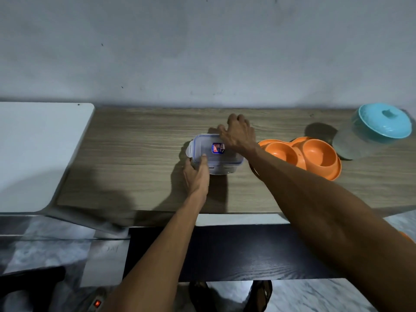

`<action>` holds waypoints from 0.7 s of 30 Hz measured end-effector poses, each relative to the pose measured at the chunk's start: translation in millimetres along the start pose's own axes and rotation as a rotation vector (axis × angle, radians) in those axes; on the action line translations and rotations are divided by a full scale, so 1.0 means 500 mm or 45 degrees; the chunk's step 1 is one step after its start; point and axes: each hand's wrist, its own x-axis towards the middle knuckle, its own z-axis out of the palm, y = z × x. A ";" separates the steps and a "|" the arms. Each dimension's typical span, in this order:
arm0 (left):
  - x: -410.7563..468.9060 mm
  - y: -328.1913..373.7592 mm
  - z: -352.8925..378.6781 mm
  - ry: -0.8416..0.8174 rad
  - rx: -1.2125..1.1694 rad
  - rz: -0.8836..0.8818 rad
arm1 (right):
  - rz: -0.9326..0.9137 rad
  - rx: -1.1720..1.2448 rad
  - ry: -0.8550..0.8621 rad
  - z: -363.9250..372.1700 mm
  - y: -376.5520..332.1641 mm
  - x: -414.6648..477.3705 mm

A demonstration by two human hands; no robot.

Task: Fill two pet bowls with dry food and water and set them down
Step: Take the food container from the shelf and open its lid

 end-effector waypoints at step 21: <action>-0.013 0.014 -0.031 -0.215 -0.118 -0.023 | 0.598 0.743 -0.181 -0.075 0.029 -0.038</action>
